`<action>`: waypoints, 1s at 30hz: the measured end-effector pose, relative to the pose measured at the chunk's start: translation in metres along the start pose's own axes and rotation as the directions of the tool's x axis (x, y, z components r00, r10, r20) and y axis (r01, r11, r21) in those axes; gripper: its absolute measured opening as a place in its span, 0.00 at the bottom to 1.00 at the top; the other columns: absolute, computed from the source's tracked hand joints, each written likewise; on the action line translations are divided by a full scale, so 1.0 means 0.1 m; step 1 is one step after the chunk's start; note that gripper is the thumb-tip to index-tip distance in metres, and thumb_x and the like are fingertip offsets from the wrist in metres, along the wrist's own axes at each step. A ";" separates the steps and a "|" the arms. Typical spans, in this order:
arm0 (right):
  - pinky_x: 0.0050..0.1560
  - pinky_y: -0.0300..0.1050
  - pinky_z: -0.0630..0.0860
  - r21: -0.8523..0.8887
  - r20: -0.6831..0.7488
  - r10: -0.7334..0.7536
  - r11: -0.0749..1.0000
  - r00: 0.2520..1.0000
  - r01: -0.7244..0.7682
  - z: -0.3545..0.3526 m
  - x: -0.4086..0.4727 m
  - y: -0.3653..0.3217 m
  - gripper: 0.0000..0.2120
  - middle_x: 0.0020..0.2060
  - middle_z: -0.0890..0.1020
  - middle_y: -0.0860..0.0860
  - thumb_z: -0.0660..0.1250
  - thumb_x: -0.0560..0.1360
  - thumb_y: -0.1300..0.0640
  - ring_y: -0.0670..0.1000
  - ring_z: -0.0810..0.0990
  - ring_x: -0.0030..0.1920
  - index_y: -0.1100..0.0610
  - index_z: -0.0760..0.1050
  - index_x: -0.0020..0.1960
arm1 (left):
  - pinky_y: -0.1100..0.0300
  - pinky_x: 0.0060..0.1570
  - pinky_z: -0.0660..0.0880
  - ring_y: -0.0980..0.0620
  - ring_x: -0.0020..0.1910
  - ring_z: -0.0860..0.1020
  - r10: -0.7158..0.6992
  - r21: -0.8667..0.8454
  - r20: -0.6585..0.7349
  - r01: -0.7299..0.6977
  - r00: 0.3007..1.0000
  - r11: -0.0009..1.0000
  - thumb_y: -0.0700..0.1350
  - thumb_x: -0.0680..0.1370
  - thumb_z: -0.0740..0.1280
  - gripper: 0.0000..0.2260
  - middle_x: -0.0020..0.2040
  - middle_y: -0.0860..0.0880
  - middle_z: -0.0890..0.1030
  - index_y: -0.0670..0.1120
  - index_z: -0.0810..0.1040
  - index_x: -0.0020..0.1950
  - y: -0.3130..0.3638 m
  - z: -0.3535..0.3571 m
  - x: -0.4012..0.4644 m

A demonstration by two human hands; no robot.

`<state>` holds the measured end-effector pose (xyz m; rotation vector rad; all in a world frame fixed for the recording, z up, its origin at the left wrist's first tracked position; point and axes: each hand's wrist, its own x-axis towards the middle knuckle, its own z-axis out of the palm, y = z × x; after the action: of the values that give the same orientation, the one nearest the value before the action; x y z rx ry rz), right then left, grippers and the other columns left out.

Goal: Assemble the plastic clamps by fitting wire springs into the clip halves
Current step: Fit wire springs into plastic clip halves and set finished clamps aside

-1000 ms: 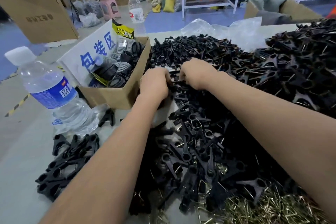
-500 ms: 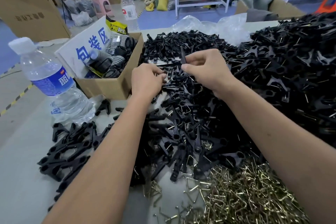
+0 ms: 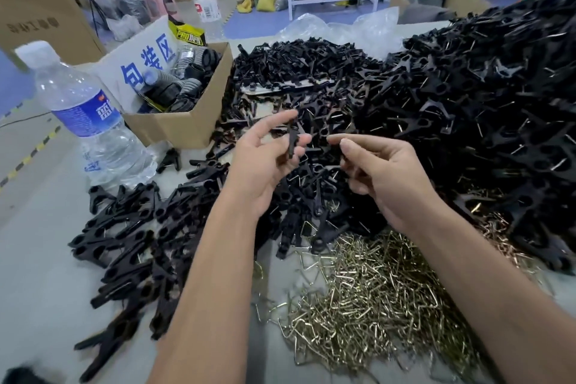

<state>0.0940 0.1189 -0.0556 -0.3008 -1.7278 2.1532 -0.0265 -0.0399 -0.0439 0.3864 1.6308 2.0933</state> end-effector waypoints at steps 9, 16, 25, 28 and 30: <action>0.27 0.39 0.71 -0.106 -0.023 -0.116 0.988 0.993 0.113 -0.05 -0.07 0.11 0.07 0.35 0.81 0.48 0.70 0.81 0.60 0.50 0.73 0.34 0.56 0.87 0.54 | 0.64 0.48 0.80 0.53 0.45 0.84 0.023 -0.050 0.082 -0.019 0.996 0.999 0.33 0.80 0.69 0.15 0.46 0.47 0.86 0.47 0.84 0.63 -0.07 -0.04 -0.11; 0.27 0.40 0.75 -0.107 -0.021 -0.142 0.985 0.990 0.139 -0.06 -0.05 0.16 0.07 0.40 0.85 0.54 0.70 0.82 0.59 0.51 0.79 0.34 0.57 0.84 0.58 | 0.60 0.48 0.82 0.48 0.46 0.87 0.102 0.051 0.108 -0.108 0.989 0.993 0.34 0.77 0.73 0.11 0.47 0.44 0.88 0.47 0.88 0.53 -0.08 0.08 -0.15; 0.31 0.43 0.81 -0.120 -0.081 -0.220 0.970 0.972 0.209 -0.07 -0.03 0.22 0.05 0.34 0.85 0.52 0.74 0.78 0.62 0.50 0.81 0.31 0.59 0.83 0.54 | 0.59 0.43 0.84 0.45 0.43 0.87 0.068 0.113 0.134 -0.084 0.989 0.990 0.30 0.76 0.73 0.09 0.47 0.38 0.87 0.43 0.88 0.48 -0.13 0.18 -0.19; 0.31 0.42 0.81 -0.119 -0.092 -0.228 0.969 0.969 0.217 -0.07 -0.03 0.22 0.05 0.34 0.85 0.53 0.74 0.78 0.61 0.50 0.81 0.31 0.59 0.83 0.54 | 0.57 0.45 0.85 0.45 0.43 0.87 0.067 0.111 0.122 -0.081 0.990 0.990 0.31 0.75 0.74 0.09 0.46 0.38 0.87 0.44 0.89 0.47 -0.14 0.18 -0.18; 0.31 0.43 0.80 -0.122 -0.105 -0.238 0.967 0.966 0.225 -0.07 -0.03 0.22 0.05 0.35 0.85 0.53 0.75 0.78 0.61 0.50 0.81 0.31 0.59 0.84 0.54 | 0.54 0.49 0.85 0.44 0.44 0.87 0.073 0.110 0.118 -0.086 0.990 0.990 0.32 0.75 0.74 0.09 0.46 0.38 0.87 0.44 0.89 0.48 -0.15 0.18 -0.18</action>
<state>0.0965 0.1195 -0.0785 -0.2367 -1.7232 1.8423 0.0003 -0.0312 -0.0528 0.6071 1.6979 1.9998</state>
